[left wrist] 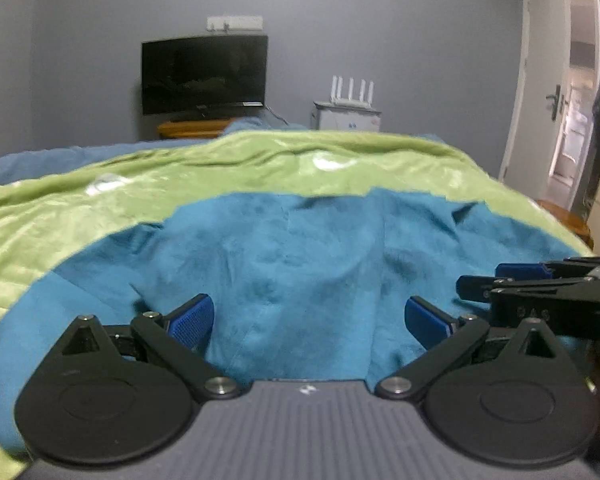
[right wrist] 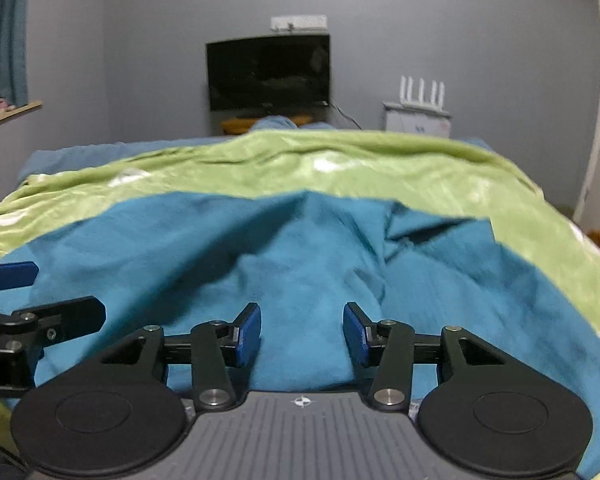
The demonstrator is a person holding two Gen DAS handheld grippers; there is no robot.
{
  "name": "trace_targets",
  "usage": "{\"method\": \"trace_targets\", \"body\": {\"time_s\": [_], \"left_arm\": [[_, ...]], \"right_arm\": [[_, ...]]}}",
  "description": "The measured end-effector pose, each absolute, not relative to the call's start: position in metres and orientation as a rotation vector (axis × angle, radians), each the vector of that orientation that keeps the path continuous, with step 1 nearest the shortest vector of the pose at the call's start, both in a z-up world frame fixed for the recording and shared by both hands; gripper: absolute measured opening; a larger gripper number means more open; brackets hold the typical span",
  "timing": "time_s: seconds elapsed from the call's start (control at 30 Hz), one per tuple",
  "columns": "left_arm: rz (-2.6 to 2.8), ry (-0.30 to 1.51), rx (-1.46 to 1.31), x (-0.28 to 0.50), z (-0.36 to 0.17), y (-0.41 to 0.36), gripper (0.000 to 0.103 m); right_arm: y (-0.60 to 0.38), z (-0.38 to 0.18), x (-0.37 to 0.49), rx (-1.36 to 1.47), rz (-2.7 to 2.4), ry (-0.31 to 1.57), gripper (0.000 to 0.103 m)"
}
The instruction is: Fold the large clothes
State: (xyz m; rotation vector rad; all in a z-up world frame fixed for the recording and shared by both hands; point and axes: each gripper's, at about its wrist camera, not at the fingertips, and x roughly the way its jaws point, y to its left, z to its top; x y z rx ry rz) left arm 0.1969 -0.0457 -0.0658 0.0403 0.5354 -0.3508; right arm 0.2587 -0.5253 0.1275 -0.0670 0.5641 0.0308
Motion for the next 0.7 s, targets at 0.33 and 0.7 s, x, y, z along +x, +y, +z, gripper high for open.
{"method": "trace_targets", "body": {"time_s": [0.33,0.7], "left_arm": [[-0.289,0.781,-0.036,0.229,-0.118,-0.04,0.103],[-0.231,0.68,0.134,0.179,-0.114,-0.059,0.103]], "right_arm": [[-0.549,0.099,0.27,0.03,-0.02,0.675,0.067],[-0.567,0.099,0.259,0.109,-0.082,0.653,0.08]]}}
